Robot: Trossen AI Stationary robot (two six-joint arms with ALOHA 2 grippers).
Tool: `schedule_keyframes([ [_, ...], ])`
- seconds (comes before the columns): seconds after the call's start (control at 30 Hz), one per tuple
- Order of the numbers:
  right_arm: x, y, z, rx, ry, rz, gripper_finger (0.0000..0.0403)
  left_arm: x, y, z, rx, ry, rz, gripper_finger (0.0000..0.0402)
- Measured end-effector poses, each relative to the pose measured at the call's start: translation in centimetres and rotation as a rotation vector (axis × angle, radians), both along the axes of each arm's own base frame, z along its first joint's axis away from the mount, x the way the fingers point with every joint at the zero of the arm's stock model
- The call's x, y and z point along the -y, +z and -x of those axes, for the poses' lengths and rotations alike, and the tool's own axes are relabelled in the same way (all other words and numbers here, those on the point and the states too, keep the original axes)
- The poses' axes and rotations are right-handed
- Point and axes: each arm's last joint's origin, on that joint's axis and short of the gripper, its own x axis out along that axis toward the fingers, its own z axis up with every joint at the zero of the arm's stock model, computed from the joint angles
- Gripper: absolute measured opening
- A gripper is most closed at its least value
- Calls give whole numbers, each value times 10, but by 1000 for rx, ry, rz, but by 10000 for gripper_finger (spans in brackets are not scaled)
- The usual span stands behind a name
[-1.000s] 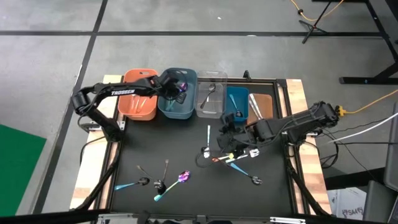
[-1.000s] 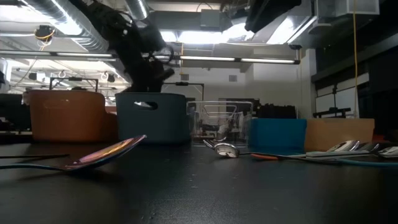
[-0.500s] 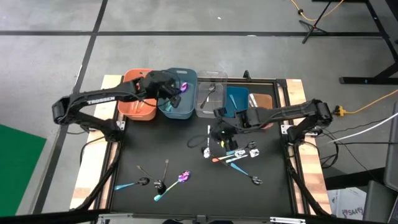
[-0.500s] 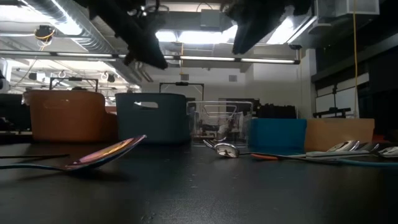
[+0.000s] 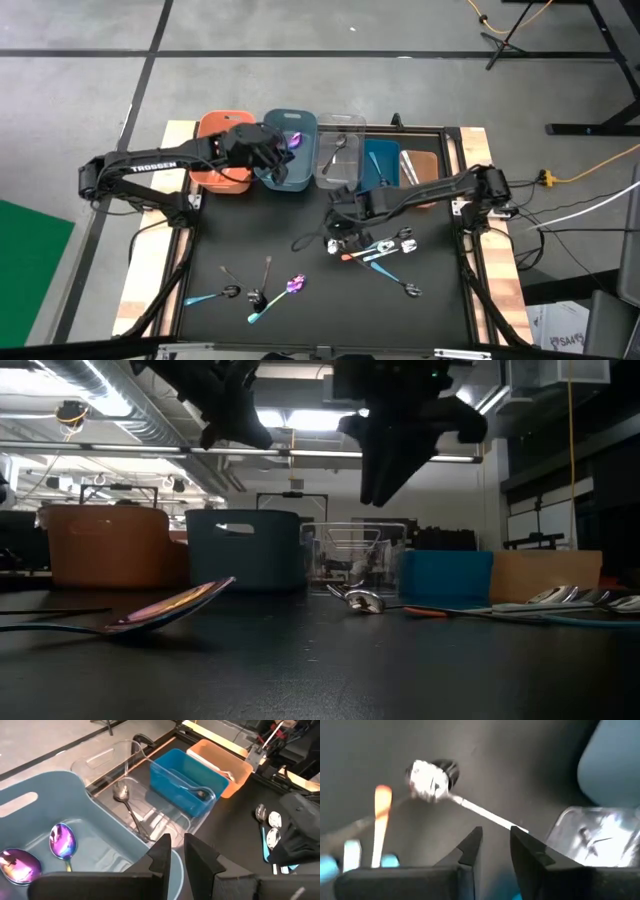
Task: Sort silverware by color (type)
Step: Put the white and blue spoon into the right orange bin
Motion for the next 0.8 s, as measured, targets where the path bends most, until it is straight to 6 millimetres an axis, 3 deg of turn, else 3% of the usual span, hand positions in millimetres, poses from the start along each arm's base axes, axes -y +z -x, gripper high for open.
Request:
schedule_keyframes([
  [0.3,-3,-21,-20,155,-712,-292,87,3,0,-1,-9,5,-11,47],
  [0.47,-2,-39,-24,208,-1112,-365,87,3,0,-1,-10,6,-11,47],
  [0.8,-2,-67,-29,204,-1394,-396,87,3,-1,0,-27,-6,-26,47],
])
